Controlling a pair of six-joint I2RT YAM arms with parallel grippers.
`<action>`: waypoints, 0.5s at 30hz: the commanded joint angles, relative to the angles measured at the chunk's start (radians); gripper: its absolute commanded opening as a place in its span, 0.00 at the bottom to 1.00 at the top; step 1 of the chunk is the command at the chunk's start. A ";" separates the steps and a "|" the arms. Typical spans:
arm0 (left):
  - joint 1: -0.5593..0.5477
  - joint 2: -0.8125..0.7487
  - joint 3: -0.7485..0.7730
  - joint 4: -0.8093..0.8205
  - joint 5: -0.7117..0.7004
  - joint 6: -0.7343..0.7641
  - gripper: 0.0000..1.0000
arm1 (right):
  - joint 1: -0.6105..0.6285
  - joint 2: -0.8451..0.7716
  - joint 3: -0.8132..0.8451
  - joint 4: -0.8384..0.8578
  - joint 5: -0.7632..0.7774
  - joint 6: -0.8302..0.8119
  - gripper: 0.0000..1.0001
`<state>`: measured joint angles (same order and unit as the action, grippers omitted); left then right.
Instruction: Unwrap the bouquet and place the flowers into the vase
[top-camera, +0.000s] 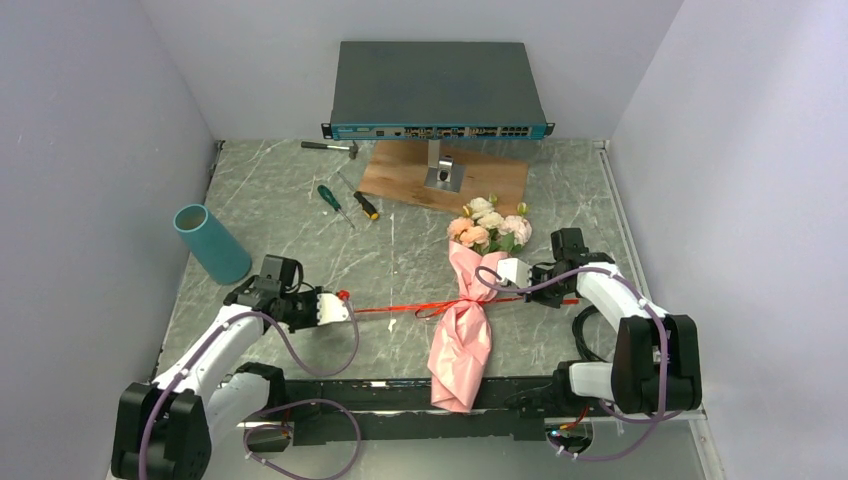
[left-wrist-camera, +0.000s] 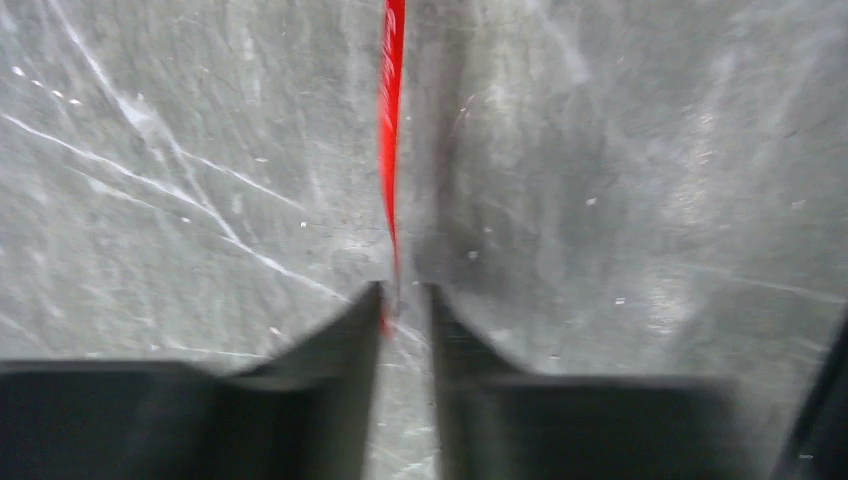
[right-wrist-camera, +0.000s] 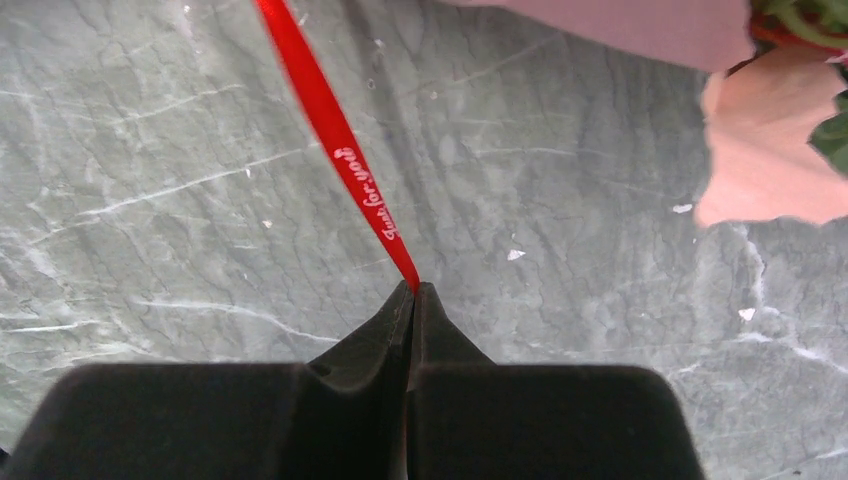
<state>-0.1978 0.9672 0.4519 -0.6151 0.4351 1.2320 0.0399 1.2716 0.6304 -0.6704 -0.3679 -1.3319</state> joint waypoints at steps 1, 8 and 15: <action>0.010 -0.024 0.081 -0.101 0.137 0.021 0.46 | -0.009 0.011 0.052 -0.017 0.023 0.004 0.00; -0.246 0.125 0.213 0.105 0.167 -0.187 0.70 | 0.032 0.011 0.054 -0.023 -0.009 0.029 0.00; -0.446 0.405 0.348 0.256 0.170 -0.314 0.59 | 0.066 0.027 0.064 -0.005 -0.011 0.073 0.00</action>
<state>-0.5682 1.2747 0.7395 -0.4778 0.5617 1.0237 0.0963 1.2884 0.6567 -0.6804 -0.3511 -1.2873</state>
